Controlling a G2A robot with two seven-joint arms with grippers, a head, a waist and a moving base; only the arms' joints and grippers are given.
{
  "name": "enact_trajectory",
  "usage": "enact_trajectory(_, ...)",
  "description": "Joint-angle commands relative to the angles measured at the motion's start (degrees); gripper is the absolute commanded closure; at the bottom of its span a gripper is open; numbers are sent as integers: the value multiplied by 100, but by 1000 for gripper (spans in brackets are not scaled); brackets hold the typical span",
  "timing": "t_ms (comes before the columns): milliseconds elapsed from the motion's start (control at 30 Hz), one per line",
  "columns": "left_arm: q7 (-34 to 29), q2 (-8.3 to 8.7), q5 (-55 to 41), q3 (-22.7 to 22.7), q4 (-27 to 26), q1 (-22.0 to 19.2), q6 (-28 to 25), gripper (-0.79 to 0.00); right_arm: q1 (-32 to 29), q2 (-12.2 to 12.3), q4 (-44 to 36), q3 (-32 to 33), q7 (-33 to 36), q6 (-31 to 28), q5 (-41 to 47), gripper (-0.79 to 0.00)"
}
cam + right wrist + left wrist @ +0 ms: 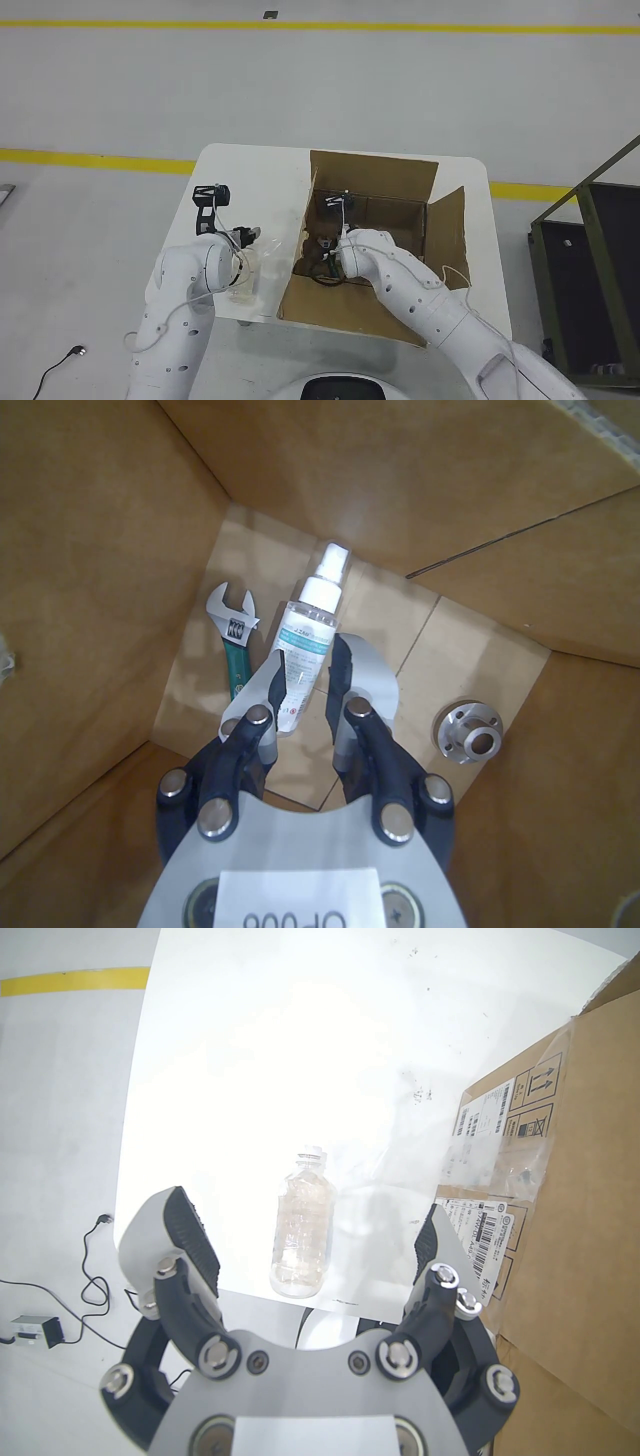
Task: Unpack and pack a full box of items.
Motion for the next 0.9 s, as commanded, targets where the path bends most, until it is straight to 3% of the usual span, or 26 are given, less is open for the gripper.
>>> enact_trajectory(0,0,0,0,0,0,0,0,-785,21,-40,104,0,-6,-12,23,-299)
enact_trajectory(133,0,0,0,0,0,0,0,-785,60,-115,321,7,-17,-38,48,-369)
enact_trajectory(233,0,0,0,0,0,0,0,-785,88,-167,477,17,-25,-85,69,-520)
enact_trajectory(367,0,0,0,0,0,0,0,-785,118,-239,626,26,-61,-154,112,-557)
enact_trajectory(433,0,0,0,0,0,0,0,-785,134,-276,709,27,-80,-187,128,-616)
enact_trajectory(700,0,0,0,0,0,0,0,-785,217,-435,1110,13,-119,-333,212,-566)
enact_trajectory(800,0,0,0,0,0,0,0,-785,263,-504,1292,8,-152,-408,276,-486)
enact_trajectory(867,0,0,0,0,0,0,0,-785,299,-548,1395,0,-170,-446,295,-388)
